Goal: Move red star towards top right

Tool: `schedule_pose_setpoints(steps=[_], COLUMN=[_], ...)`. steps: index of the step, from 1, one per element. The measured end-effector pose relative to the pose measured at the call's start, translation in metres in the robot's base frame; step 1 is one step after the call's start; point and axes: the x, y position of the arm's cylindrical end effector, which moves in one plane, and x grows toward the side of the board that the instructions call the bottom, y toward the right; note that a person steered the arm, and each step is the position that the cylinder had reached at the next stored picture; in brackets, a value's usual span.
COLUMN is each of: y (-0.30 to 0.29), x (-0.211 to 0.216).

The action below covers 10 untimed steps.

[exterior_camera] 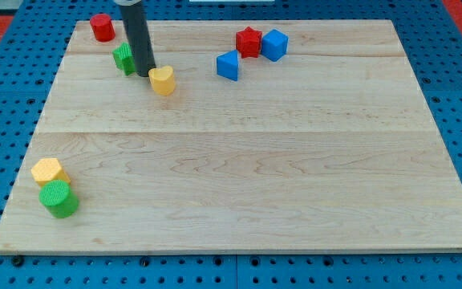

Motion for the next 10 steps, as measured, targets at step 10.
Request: schedule_pose_setpoints(steps=[10], y=[0.154], x=[-0.103])
